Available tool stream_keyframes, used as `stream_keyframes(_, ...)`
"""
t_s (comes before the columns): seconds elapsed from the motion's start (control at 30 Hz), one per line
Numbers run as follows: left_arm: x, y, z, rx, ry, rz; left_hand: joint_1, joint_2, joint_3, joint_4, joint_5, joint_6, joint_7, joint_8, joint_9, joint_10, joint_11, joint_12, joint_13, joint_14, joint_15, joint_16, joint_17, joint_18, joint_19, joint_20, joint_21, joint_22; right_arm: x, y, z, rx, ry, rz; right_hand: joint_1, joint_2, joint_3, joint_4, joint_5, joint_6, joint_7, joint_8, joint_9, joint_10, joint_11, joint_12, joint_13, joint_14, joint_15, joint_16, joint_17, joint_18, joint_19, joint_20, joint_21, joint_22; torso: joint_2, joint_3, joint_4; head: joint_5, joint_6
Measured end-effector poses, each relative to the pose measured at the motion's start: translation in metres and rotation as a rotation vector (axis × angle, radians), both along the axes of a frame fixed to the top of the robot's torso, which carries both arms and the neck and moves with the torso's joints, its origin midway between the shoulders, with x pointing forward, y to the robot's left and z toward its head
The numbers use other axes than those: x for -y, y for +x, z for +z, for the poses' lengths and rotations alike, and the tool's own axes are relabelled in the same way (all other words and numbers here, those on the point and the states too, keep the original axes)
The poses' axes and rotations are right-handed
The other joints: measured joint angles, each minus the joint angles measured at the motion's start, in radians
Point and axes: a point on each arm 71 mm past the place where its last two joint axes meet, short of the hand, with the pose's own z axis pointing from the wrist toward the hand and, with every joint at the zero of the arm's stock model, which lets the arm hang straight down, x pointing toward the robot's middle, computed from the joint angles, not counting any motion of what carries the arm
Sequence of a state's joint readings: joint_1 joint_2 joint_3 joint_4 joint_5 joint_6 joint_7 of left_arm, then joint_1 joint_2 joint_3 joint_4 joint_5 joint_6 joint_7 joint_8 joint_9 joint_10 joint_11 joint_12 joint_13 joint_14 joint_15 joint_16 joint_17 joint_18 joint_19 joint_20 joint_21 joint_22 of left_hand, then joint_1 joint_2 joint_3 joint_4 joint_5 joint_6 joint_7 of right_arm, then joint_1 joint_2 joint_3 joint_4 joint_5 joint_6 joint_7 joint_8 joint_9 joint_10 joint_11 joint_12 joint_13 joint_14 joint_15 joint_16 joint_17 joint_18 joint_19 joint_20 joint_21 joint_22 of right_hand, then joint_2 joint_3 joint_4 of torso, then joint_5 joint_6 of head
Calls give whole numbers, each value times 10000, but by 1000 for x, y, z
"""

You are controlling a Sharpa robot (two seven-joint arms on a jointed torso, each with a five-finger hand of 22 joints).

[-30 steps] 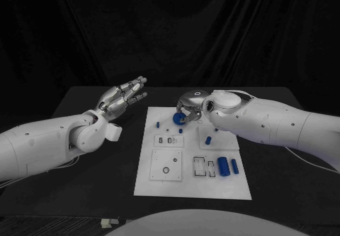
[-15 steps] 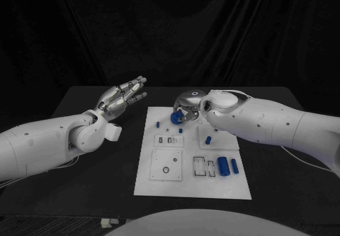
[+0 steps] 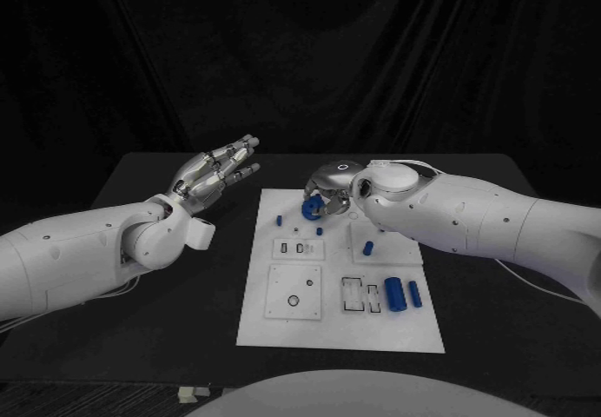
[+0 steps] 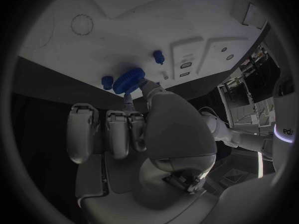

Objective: Assemble the parts on the task board

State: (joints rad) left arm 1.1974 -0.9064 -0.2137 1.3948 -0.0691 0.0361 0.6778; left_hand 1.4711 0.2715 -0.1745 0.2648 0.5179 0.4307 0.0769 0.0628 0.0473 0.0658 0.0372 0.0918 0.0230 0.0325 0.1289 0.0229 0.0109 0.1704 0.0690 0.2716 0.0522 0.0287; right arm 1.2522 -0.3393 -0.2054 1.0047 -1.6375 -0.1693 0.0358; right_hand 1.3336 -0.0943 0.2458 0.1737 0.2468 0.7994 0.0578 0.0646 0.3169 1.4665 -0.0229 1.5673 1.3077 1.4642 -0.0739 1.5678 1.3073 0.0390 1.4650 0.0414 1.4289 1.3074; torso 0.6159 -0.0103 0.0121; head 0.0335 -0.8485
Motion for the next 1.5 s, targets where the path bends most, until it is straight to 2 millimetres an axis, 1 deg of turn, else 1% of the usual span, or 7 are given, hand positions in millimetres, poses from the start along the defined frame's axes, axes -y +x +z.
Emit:
stream_keyframes(0.6,0,0,0,-2,0,-5,40,40,0,0,0,0,0,0,-1,27,26,0,0,0,-1,0,-1,-1,0,0,0,-1,11,2,-2,-72,-116,-182,1,-1,40,-41,-9,-65,34,0,-186,0,0,0,-1,0,0,0,7,1,-35,36,-125,-1,0,7,-5,-25,-62)
stream_keyframes(0.93,0,0,0,-6,0,-4,39,39,0,0,0,0,0,0,-1,26,26,0,0,0,-1,0,7,0,0,0,0,-1,15,2,-4,-134,-164,-227,-299,35,-99,99,-654,-65,35,0,-438,0,0,0,-2,0,0,0,6,1,-72,72,-242,6,-4,7,0,-10,-63)
stream_keyframes(1.03,0,0,0,-8,0,-3,39,39,-1,0,0,0,0,0,0,26,26,0,0,0,-1,0,7,0,0,0,0,-2,16,2,-5,-163,-181,-248,-345,80,-154,154,-788,-3,-27,0,-480,0,0,0,-2,0,0,0,6,1,-72,72,-242,6,-4,7,4,-10,-63)
stream_keyframes(1.2,0,0,0,-10,-2,-5,39,39,17,-17,-1,0,0,0,0,26,25,0,0,0,-1,0,6,0,0,0,0,-2,21,2,-7,-204,-213,-320,-672,118,-363,363,-1303,284,-27,51,-577,1,0,0,-3,0,0,0,5,0,-72,72,-278,5,-3,6,5,2,-63)
stream_keyframes(1.33,-1,0,-1,-12,-1,-2,39,39,29,-29,0,0,0,0,-1,25,25,0,0,0,-1,0,6,0,0,0,0,-2,26,3,-8,-216,-236,-380,-845,73,-509,509,-1755,543,-2,129,-590,0,0,0,-3,0,0,0,5,2,-72,72,-278,5,-3,6,4,23,-63)
stream_keyframes(1.37,-1,0,-1,-12,0,0,39,39,29,-29,-1,0,0,0,0,26,25,0,-1,0,-1,0,6,0,0,0,0,-2,27,3,-8,-216,-240,-398,-929,-3,-574,574,-1851,581,-23,129,-589,0,0,0,-3,1,0,0,5,1,-72,72,-278,5,-3,6,3,25,-63)
stream_keyframes(1.5,-1,0,-1,-13,3,5,39,39,28,-29,-1,0,0,0,0,25,25,0,0,0,-1,0,5,0,0,0,0,-2,31,3,-8,-215,-247,-447,-1146,-150,-789,789,-1936,762,2,176,-589,0,0,0,-4,0,0,0,5,0,-72,72,-278,4,-3,5,0,27,-51)
